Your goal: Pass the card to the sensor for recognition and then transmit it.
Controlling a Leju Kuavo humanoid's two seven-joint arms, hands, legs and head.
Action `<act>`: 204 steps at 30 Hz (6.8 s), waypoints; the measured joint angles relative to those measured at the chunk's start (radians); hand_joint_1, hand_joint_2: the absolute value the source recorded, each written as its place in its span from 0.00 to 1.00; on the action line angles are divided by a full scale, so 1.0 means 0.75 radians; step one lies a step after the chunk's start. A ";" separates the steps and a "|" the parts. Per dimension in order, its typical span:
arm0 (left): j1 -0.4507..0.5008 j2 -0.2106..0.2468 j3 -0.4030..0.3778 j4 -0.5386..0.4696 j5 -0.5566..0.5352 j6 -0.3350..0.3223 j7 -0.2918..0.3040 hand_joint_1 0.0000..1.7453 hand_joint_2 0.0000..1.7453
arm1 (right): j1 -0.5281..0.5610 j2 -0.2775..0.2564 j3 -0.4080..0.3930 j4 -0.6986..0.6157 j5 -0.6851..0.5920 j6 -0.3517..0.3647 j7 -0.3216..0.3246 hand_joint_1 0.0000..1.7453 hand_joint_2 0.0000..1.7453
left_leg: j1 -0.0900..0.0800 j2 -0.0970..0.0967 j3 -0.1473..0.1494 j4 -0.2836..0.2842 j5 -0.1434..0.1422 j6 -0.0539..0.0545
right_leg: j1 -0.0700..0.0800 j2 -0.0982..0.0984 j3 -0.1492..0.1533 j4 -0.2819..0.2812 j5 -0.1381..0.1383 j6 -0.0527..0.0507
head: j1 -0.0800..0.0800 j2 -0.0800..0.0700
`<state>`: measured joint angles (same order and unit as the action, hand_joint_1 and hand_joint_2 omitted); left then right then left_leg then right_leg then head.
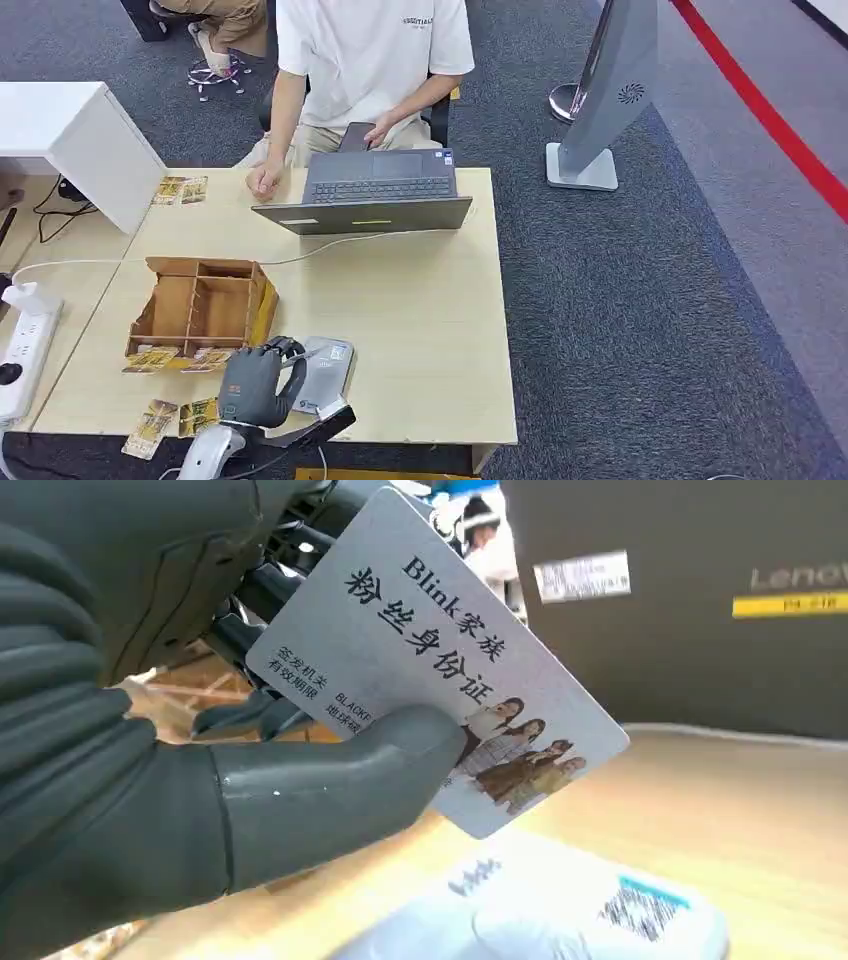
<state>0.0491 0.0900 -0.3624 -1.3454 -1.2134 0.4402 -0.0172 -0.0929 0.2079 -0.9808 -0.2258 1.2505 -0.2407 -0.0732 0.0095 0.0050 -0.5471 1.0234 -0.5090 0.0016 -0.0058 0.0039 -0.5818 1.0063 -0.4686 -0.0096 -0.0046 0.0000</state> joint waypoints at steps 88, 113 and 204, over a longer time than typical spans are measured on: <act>0.120 0.322 0.230 -0.736 -0.358 0.240 0.072 0.00 1.00 | 0.022 -0.009 0.067 0.001 -0.075 0.002 0.021 0.00 1.00 | 0.001 0.007 -0.004 -0.001 0.001 -0.003 | 0.001 0.008 -0.005 0.000 0.002 0.002 | 0.000 0.000; 0.430 0.296 0.341 -0.289 -0.161 0.331 -0.204 0.00 1.00 | 0.025 -0.010 0.045 0.004 -0.038 0.004 0.008 0.00 1.00 | 0.002 0.001 -0.004 -0.001 0.002 -0.003 | 0.001 0.001 -0.003 0.000 0.002 0.002 | 0.001 0.000; -0.065 0.251 0.099 -0.544 -0.121 -0.026 -0.025 1.00 1.00 | 0.024 -0.039 0.083 0.012 -0.047 0.026 0.013 0.00 1.00 | 0.002 -0.002 -0.003 0.000 0.004 -0.003 | 0.002 -0.001 -0.002 0.000 0.003 0.001 | 0.003 0.000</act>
<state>0.0005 0.2781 -0.2885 -1.7534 -1.3038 0.4207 -0.0362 -0.0751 0.1785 -0.9186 -0.2167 1.2154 -0.2213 -0.0637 0.0106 0.0033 -0.5492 1.0237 -0.5057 -0.0005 -0.0045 0.0030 -0.5836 1.0065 -0.4662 -0.0088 -0.0027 0.0000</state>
